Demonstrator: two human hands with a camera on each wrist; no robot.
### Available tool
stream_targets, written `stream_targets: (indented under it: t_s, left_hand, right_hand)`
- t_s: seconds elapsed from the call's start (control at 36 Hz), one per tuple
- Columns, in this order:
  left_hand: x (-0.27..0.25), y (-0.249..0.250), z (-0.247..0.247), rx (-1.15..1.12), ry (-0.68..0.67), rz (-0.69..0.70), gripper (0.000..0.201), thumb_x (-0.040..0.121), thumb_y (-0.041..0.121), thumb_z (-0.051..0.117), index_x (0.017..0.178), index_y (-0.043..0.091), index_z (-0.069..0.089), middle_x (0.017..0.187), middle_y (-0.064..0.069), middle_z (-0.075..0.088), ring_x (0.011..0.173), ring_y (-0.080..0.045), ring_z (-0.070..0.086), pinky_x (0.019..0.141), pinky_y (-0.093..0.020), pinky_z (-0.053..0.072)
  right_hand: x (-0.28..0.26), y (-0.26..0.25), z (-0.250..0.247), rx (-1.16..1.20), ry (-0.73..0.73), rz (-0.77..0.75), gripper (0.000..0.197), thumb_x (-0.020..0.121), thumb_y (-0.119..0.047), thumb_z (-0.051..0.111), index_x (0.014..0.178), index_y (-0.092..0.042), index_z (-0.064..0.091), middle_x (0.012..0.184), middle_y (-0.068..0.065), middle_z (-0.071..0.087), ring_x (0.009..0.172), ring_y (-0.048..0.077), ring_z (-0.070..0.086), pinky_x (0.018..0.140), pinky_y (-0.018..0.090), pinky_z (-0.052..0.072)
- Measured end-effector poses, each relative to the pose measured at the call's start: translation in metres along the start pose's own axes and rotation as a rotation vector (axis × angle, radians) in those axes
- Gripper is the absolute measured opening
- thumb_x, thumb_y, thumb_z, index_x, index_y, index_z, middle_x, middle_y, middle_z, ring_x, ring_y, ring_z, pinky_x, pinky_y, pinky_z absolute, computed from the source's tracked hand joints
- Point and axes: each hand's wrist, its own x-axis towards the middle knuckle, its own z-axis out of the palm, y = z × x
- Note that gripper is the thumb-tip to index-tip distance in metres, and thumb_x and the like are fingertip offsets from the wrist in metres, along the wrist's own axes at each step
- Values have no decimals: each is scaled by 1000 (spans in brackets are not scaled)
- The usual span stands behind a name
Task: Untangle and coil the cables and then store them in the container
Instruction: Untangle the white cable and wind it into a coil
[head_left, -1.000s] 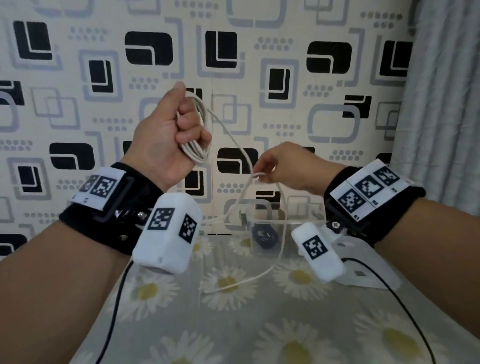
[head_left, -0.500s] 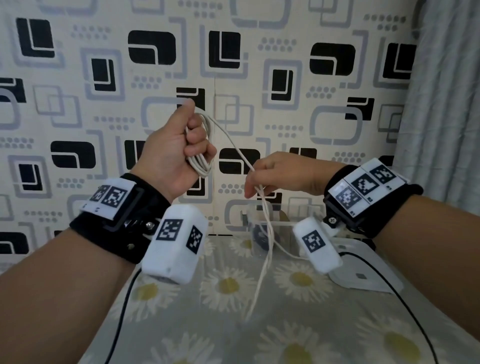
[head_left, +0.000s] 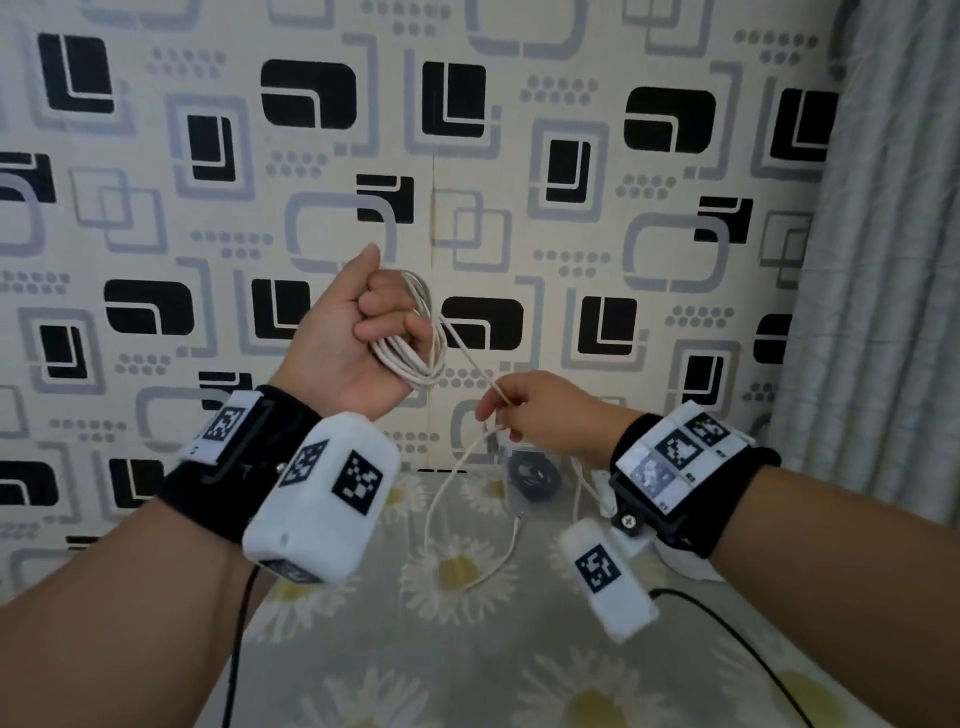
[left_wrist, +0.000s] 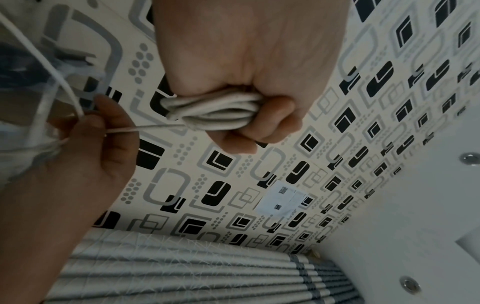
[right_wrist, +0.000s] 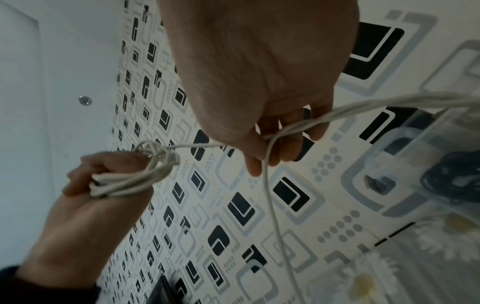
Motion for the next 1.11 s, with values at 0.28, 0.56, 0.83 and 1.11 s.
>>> stream_targets:
  t_s: [0.28,0.56,0.83,1.11]
  left_hand:
    - [9,-14,-13,189,189,274,38,100,45,42,70,22,43,52,9,36,40,-6,28,63,-19,43]
    - [15,-21,-37,692,270,414,21,104,20,38,85,15,46,68,2,54,61,-12,49,71,-28,37]
    - [4,-35,-57,1927,145,246,27,102,24,39,86,12,57,76,7,62,71,-17,61,70,-36,49]
    - [0,-51,-61,2322,88,126,15,102,27,39,96,15,32,72,-4,57,61,-20,54,54,-33,39]
  right_hand:
    - [-6,0,34,-152,-165,-39,43,87,1,49,115,-31,53,105,-1,43,82,10,47,61,20,42]
    - [-3,10,38,-193,-111,-49,52,91,6,35,128,-23,58,102,3,55,73,17,62,63,29,52]
    - [-6,10,29,-225,27,-131,40,96,-5,35,122,-19,62,100,-8,50,67,0,43,45,3,33]
    - [-9,12,23,-212,-82,-161,33,97,-5,39,112,-15,67,88,-5,60,48,-6,52,45,7,35]
